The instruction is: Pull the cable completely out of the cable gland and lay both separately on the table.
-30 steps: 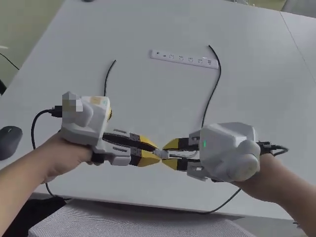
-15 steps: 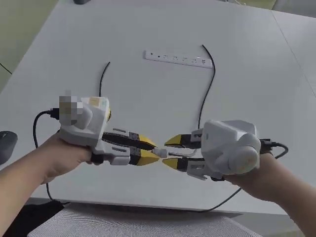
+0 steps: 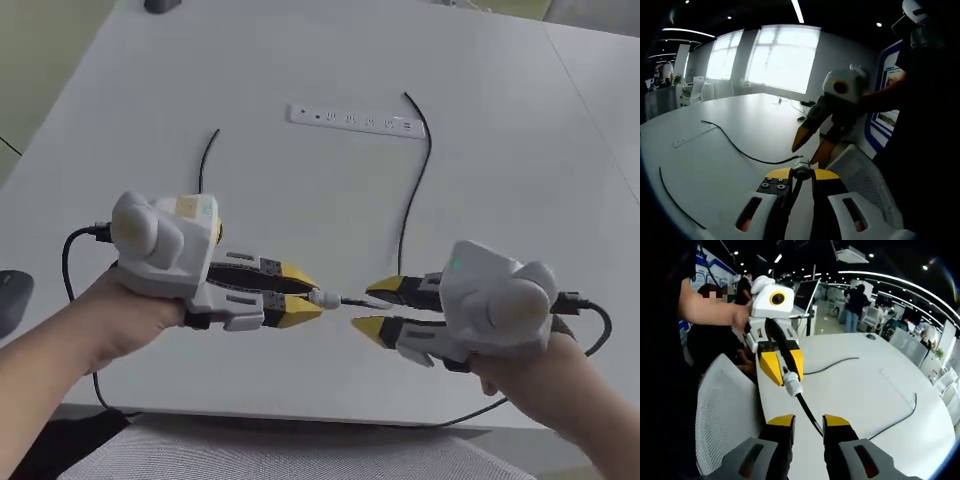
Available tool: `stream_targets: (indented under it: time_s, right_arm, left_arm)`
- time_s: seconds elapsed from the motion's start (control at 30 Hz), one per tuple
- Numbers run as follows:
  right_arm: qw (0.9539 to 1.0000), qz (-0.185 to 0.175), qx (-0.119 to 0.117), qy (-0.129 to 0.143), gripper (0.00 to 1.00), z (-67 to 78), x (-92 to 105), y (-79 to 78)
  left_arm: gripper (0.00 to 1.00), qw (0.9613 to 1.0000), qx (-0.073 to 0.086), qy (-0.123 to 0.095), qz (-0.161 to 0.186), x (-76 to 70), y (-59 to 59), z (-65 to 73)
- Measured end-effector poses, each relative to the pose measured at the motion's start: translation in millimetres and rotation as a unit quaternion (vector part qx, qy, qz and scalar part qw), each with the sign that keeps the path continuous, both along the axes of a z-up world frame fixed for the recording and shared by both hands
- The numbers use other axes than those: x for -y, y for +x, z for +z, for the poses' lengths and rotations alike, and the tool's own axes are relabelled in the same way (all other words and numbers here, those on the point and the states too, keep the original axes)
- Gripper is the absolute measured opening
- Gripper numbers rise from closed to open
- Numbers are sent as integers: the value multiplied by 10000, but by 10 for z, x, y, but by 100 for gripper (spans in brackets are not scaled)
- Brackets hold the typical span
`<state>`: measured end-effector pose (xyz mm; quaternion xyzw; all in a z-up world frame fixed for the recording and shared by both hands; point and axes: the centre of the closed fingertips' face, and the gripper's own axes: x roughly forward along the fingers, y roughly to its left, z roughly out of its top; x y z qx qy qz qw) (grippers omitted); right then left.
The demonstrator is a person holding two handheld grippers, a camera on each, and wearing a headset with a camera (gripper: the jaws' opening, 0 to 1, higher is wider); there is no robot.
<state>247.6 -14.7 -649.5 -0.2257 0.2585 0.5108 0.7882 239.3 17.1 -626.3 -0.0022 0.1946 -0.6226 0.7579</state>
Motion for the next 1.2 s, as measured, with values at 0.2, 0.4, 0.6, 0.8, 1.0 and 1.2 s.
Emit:
stream_targets:
  time_s: [0.2, 0.4, 0.6, 0.8, 1.0, 1.2]
  right_arm:
    - [9967, 136, 641, -483, 12, 28, -93, 4]
    - [9957, 162, 707, -585, 10, -45, -156, -31]
    - [9928, 243, 928, -716, 2, -21, -191, -24]
    - [9898, 370, 1071, -865, 1, -49, -194, -41]
    - [9898, 357, 1103, -825, 0, -41, -178, -41]
    - [9900, 276, 1118, -811, 0, -52, -164, -27]
  left_arm:
    - [15, 9999, -65, 132, 1, 7, -19, -47]
    - [15, 9998, -119, 184, -1, 25, -8, -76]
    - [15, 9996, -148, 221, -2, 47, 18, -101]
    - [15, 9995, -144, 282, -56, 65, 14, -122]
    - [15, 9994, -139, 317, -46, 70, 13, -120]
    - [15, 9991, 14, 427, -46, 77, 21, -126]
